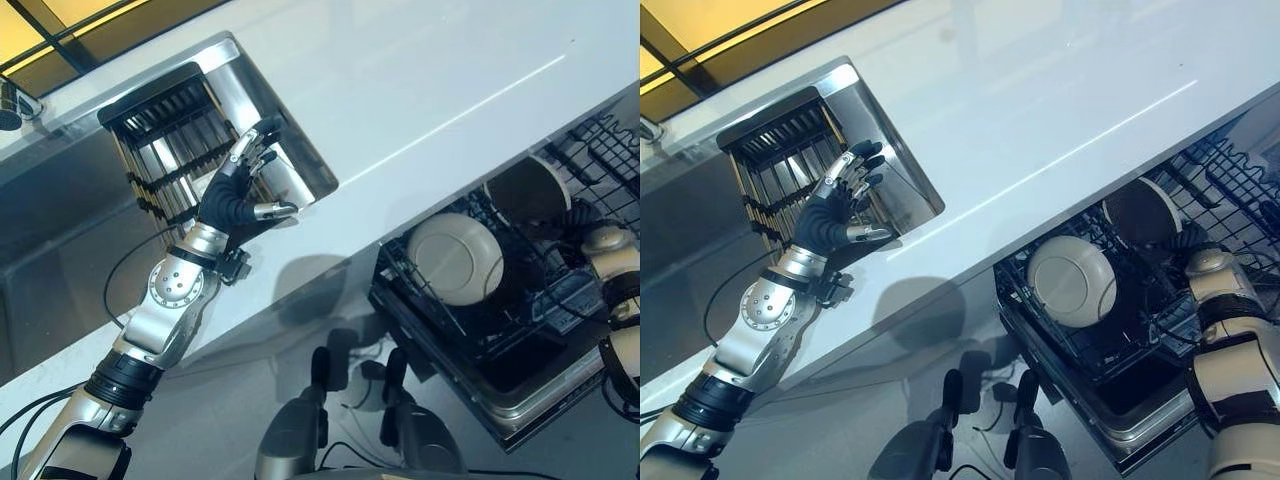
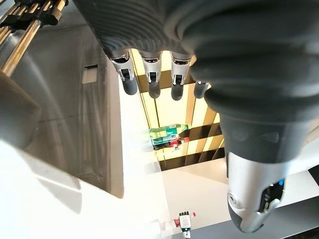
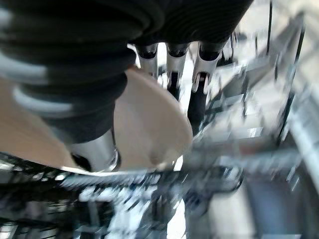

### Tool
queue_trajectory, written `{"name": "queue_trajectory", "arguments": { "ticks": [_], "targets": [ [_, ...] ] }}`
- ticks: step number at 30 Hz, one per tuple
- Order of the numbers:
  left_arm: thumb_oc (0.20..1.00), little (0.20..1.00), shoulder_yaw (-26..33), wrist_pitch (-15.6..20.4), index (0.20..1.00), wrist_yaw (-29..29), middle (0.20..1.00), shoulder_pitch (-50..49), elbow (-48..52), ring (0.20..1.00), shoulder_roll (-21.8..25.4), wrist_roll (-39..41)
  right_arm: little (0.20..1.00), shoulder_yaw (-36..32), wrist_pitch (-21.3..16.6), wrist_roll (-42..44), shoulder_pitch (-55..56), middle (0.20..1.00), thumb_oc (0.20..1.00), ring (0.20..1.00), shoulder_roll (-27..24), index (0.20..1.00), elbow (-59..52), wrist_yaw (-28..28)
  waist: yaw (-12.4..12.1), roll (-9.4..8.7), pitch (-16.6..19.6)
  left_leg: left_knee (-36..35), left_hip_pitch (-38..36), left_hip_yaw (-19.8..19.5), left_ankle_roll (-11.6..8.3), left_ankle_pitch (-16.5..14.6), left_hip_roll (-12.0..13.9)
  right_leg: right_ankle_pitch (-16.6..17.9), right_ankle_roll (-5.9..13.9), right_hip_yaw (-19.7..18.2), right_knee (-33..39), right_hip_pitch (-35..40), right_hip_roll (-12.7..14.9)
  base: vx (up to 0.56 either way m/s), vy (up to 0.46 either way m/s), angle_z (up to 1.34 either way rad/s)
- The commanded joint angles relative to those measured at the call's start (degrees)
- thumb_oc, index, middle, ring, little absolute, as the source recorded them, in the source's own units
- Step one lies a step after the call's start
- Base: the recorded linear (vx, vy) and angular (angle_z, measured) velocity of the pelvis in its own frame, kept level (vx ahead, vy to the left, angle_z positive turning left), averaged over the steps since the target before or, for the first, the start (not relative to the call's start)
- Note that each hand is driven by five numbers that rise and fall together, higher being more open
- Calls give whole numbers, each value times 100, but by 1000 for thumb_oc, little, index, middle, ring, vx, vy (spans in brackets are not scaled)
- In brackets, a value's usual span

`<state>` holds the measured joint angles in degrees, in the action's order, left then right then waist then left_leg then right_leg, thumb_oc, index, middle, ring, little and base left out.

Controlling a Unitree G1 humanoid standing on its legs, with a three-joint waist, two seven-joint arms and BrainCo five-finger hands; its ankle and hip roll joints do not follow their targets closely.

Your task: Pick up plates and place into dishwasher.

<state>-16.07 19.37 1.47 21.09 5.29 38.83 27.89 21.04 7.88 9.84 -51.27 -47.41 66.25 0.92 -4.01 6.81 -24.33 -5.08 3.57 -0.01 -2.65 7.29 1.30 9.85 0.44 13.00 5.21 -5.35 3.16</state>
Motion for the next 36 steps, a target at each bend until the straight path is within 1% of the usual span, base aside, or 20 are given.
{"name": "queue_trajectory", "arguments": {
  "ticks": [1, 3, 7, 9, 11, 13, 16, 19, 23, 26, 28, 30, 33, 36],
  "targets": [
    [1000, 1000, -62, 330, 1000, -63, 1000, 214, 267, 1000, 132, 124, 1000, 32, -112, 306, -109, 1000, 1000, 1000, -169, 1000, -365, -301, -137, -98, -144, 74, 213, 179, 70, -404, -289, -561, 347, 149, -424, -127, 188, 0, 0, 0],
    [1000, 1000, -45, 340, 1000, -75, 1000, 105, 311, 1000, 104, 88, 1000, -192, -116, 417, 106, 1000, 1000, 1000, -221, 1000, -505, -352, -95, -155, -78, 81, 145, 202, 83, -436, -275, -570, 350, 122, -434, -74, 169, 42, 20, 1],
    [1000, 1000, 10, 407, 1000, -42, 1000, -75, 363, 1000, 114, 86, 1000, -502, -268, 663, 492, 1000, 1000, 1000, -372, 1000, -966, -462, -8, -251, 49, 80, 33, 240, 102, -469, -254, -576, 356, 16, -442, 6, 126, 39, 29, -2],
    [1000, 1000, 43, 430, 1000, -45, 1000, -152, 353, 1000, 78, 120, 1000, -788, -434, 914, 798, 1000, 1000, 1000, -373, 1000, -1178, -641, 53, -300, 133, 84, -34, 295, 103, -502, -228, -588, 360, -36, -456, 43, 108, 45, 31, -8],
    [1000, 1000, 70, 430, 1000, -60, 1000, -225, 345, 1000, 57, 105, 1000, -998, -449, 895, 1113, 1000, 1000, 1000, -323, 1000, -1405, -766, 80, -344, 179, 91, -79, 317, 105, -529, -220, -594, 366, -82, -457, 79, 92, 47, 19, -10],
    [1000, 1000, 128, 443, 1000, -28, 1000, -407, 372, 1000, -46, -18, 1000, -1269, -443, 882, 1708, 1000, 1000, 1000, -149, 1000, -1937, -1214, 185, -413, 260, 101, -179, 381, 125, -576, -209, -585, 366, -171, -433, 155, 69, 65, 30, -9],
    [1000, 1000, 141, 475, 1000, -28, 1000, -582, 390, 1000, -140, -140, 1000, -1480, -466, 690, 2287, 1000, 1000, 1000, 139, 1000, -2307, -1578, 245, -454, 349, 146, -272, 453, 164, -651, -201, -617, 345, -249, -440, 244, 44, 50, 25, -7],
    [1000, 1000, 161, 463, 1000, -57, 1000, -680, 424, 1000, -202, -219, 1000, -1585, -572, 645, 2648, 1000, 1000, 1000, 345, 1000, -2454, -1698, 278, -470, 408, 206, -354, 490, 188, -720, -194, -641, 331, -288, -446, 345, 34, 47, 19, -21],
    [1000, 1000, 275, 447, 1000, -130, 1000, -828, 464, 1000, -264, -243, 1000, -1746, -695, 723, 3029, 1000, 1000, 1000, 559, 1000, -2772, -1643, 310, -493, 506, 253, -444, 543, 194, -784, -193, -664, 332, -313, -413, 465, 37, 47, 22, -4],
    [1000, 1000, 349, 449, 1000, -165, 1000, -934, 463, 1000, -346, -305, 1000, -1839, -915, 657, 3348, 1000, 1000, 1000, 725, 1000, -2948, -1671, 329, -507, 563, 291, -483, 557, 212, -823, -194, -720, 331, -340, -473, 498, 41, 24, 13, -2],
    [1000, 1000, 367, 450, 1000, -199, 1000, -963, 454, 1000, -380, -290, 1000, -1906, -1028, 642, 3488, 1000, 1000, 1000, 839, 1000, -2990, -1682, 336, -509, 568, 402, -468, 569, 244, -877, -200, -801, 315, -333, -617, 478, 54, 0, 0, 0],
    [1000, 1000, 373, 455, 1000, -262, 1000, -927, 426, 1000, -429, -279, 1000, -1900, -1089, 760, 3505, 1000, 1000, 1000, 935, 1000, -2888, -1635, 325, -494, 512, 638, -389, 590, 281, -941, -203, -926, 274, -288, -919, 404, 90, -44, 13, 0],
    [1000, 1000, 320, 426, 1000, -310, 1000, -772, 420, 1000, -441, -265, 1000, -1882, -1285, 1010, 3356, 1000, 1000, 1000, 985, 1000, -2627, -1649, 273, -484, 301, 1294, -122, 571, 357, -1137, -202, -1181, 182, -186, -1563, 223, 172, -75, -2, 1],
    [1000, 1000, 244, 296, 1000, -330, 1000, -540, 384, 1000, -468, -227, 1000, -1899, -1422, 1539, 3001, 1000, 1000, 1000, 1058, 1000, -2179, -1545, 204, -476, 41, 1973, 136, 558, 427, -1420, -205, -1429, 92, -102, -2175, 61, 270, -58, -9, 6]
  ]
}}
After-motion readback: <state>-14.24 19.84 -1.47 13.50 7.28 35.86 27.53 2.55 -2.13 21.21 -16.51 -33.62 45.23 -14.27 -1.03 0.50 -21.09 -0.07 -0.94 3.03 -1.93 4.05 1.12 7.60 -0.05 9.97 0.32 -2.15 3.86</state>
